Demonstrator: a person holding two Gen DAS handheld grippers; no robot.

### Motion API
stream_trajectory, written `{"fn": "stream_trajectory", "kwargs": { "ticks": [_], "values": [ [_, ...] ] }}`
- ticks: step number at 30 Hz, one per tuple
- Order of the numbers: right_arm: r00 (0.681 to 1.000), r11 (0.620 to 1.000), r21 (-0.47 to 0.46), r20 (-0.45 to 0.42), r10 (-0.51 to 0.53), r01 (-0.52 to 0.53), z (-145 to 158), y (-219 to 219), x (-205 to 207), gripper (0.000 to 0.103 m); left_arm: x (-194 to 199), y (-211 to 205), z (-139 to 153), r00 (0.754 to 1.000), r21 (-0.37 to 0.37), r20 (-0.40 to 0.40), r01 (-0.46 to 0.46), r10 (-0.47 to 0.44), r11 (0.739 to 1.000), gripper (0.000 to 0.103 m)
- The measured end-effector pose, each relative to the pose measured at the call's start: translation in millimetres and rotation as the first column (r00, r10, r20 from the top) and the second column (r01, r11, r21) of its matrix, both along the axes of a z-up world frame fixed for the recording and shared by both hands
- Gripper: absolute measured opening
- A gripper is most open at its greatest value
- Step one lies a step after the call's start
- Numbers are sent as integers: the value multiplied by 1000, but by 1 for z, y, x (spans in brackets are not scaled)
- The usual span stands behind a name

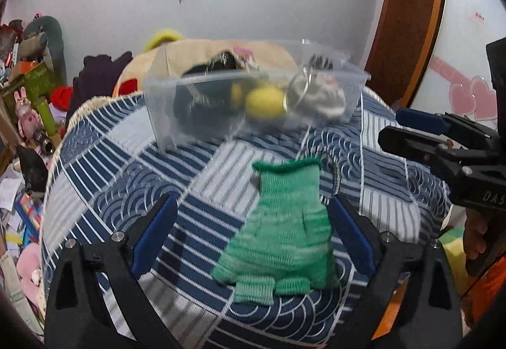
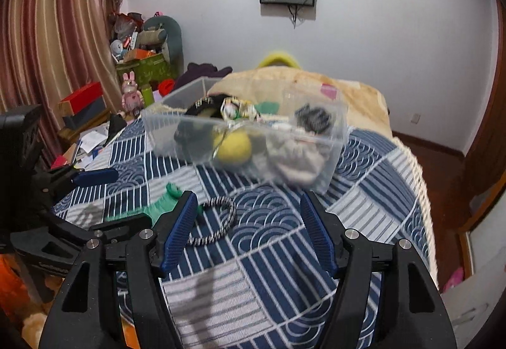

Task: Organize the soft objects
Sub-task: 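Grasp the green knit glove with the left tool while the right tool grasps the beaded cord, then place the green glove in the box with the left tool while the right drops the cord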

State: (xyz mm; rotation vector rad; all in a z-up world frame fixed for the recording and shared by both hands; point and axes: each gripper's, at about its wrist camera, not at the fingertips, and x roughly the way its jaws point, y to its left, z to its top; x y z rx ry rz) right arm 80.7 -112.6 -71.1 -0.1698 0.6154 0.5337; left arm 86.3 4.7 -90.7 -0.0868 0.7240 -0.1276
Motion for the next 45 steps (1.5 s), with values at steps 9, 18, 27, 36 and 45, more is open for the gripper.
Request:
{"fn": "stream_trajectory", "kwargs": {
  "ticks": [9,18,27,36,45],
  "values": [
    [997,1000,-9,-71,12,-12,-21,2,-5,64,-8,1,-22,997,-107,-35,62,-66,992,56],
    [996,999,-33,-91,22,-25,-32,16,-2,64,-21,7,-15,998,-106,4,56,-56,993,23],
    [989,998,-44,-140,41,-47,-43,28,11,25,-29,25,-5,999,-100,39,-8,12,995,22],
    [994,999,-32,-109,15,-19,-38,21,11,6,-34,30,3,997,-79,73,-34,40,996,22],
    [999,1000,6,-23,26,-26,-11,11,-3,6,-29,32,32,985,-62,159,-49,59,997,22]
  ]
}}
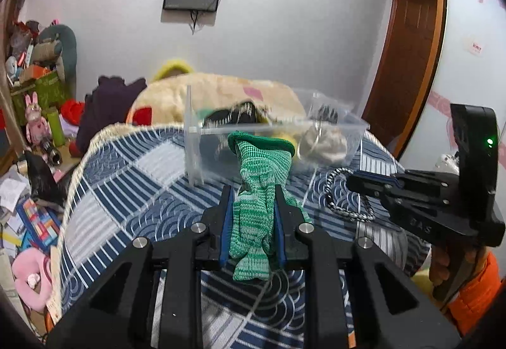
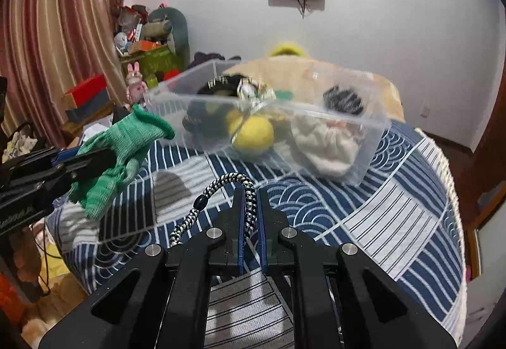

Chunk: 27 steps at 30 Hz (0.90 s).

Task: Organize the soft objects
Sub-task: 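Place the green glove in the box with the left tool while the right drops the cord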

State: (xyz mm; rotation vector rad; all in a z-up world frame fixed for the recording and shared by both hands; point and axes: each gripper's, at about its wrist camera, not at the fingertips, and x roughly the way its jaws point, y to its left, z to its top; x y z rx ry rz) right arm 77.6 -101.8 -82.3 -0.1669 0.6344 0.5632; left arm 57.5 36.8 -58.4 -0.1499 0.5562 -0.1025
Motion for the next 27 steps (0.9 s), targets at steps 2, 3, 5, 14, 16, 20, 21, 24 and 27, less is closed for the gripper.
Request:
{"fn": "stream_trajectory", "kwargs": {
  "ticks": [2,3,5,14,16,20,21,24,27],
  "values": [
    [1000,1000,15,20,-7,6,8,-4,-2,6,1,0,8,1000,9,25,-9,9,1000,22],
    [1000,1000,23,27,-8,7,11,-5,-1,6,2,0,9,999,11,31,-11,11,1000,22],
    [999,999,42,44,-17,15,18,-8,-1,6,6,0,15,999,16,45,-19,18,1000,22],
    [991,992,117,115,-70,56,48,-19,10,6,24,8,30,996,25,79,-49,47,998,22],
    [988,991,119,134,-79,63,54,-14,12,6,29,10,33,994,34,91,-58,55,998,22],
    [982,991,113,168,-86,67,64,-7,18,6,38,13,41,990,50,120,-84,77,995,22],
    [980,991,114,178,-91,71,66,-6,21,6,41,14,42,988,60,128,-100,91,993,22],
    [978,990,116,185,-100,79,72,1,31,6,52,19,45,984,50,141,-121,113,991,22],
    [977,990,112,188,-103,83,75,10,42,6,62,24,46,983,36,139,-128,122,991,22]
  ]
}}
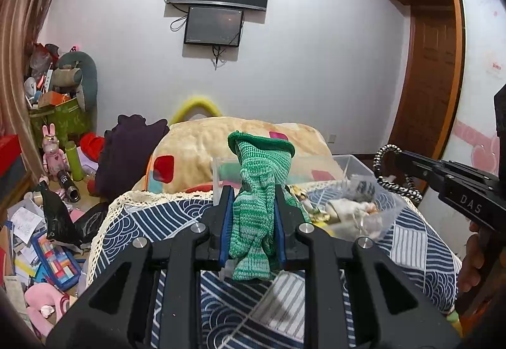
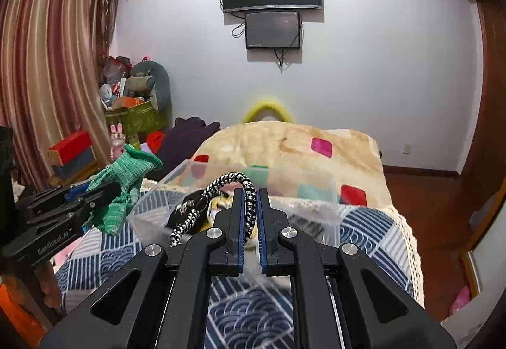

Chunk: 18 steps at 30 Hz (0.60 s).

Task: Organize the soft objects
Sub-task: 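Place the green glove in the box with the left tool while the right drops the cord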

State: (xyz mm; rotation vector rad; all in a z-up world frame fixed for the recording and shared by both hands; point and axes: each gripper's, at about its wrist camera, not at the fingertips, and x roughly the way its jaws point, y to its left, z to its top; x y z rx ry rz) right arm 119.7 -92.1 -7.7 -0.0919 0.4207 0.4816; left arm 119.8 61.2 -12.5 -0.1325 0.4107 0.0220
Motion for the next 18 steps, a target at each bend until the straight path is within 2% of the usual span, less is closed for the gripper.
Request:
{"fn": "stream_trajectory", "kwargs": {
  "ticks": [5,13,18],
  "values": [
    [1000,1000,-15,-19,-2,1,-4,12,16,6,19,5,-3,1000,-9,-10,1,-1,1000,22],
    [997,999,-47,-76,-9,5,-19,21,34,6,49,12,-12,998,-73,-57,24,-28,997,22],
    [993,998,-69,-119,-13,5,-30,24,46,6,66,9,-21,995,-68,-96,25,-32,997,22]
  ]
}}
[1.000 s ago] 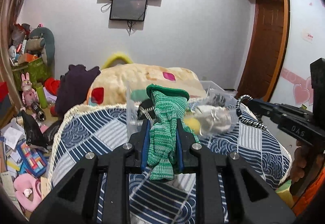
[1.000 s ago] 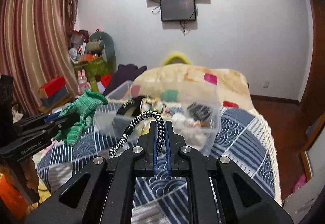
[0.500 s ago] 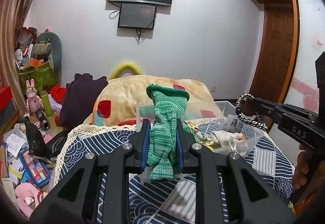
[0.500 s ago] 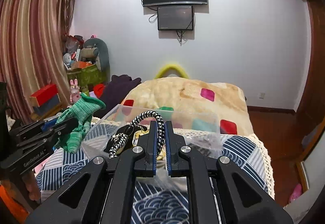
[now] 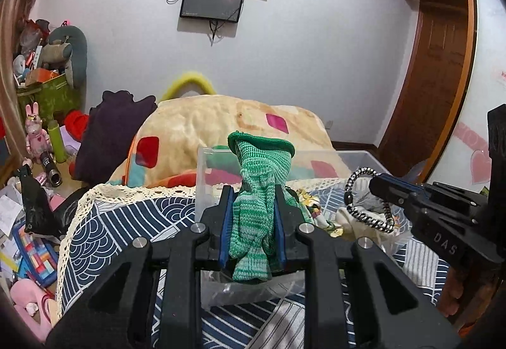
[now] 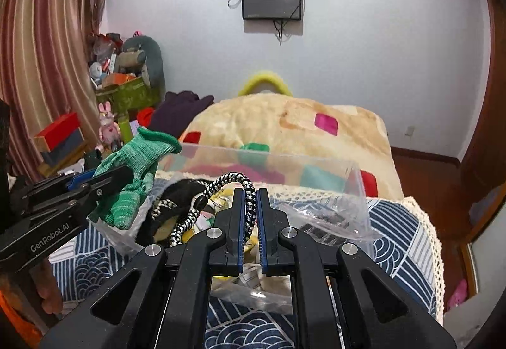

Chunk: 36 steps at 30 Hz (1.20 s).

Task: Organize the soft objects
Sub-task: 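Place the green glove in the box with the left tool while the right drops the cord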

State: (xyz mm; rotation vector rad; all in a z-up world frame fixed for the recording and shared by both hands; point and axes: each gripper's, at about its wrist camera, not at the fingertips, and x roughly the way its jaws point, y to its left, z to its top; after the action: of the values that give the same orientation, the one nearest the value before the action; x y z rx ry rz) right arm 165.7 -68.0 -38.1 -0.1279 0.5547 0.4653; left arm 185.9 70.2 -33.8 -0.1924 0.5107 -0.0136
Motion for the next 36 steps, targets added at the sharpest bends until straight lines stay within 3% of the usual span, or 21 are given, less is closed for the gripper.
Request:
{"fn": "stream_trajectory", "kwargs": {
  "ticks": [20,23,25,27,33,36],
  "values": [
    [996,999,-54,-93,-4,-1,-19,2,12,7,20,-26,-18,998,120,-57,6,1,993,24],
    [996,999,-51,-94,-8,4,-19,-1,11,14,19,-24,-20,997,118,-77,2,8,993,24],
    [996,999,-42,-92,-10,6,-17,-6,8,24,18,-22,-22,996,113,-90,3,8,994,24],
    [996,999,-31,-88,-10,8,-15,-9,5,26,15,-21,-22,996,108,-94,4,7,994,25],
    [998,1000,3,-68,-14,14,-3,-20,-5,33,-1,-20,-12,997,100,-81,21,-12,995,43],
    [999,999,29,-47,-14,15,6,-26,-12,36,-13,-22,-3,998,102,-54,24,-19,995,43]
  ]
}}
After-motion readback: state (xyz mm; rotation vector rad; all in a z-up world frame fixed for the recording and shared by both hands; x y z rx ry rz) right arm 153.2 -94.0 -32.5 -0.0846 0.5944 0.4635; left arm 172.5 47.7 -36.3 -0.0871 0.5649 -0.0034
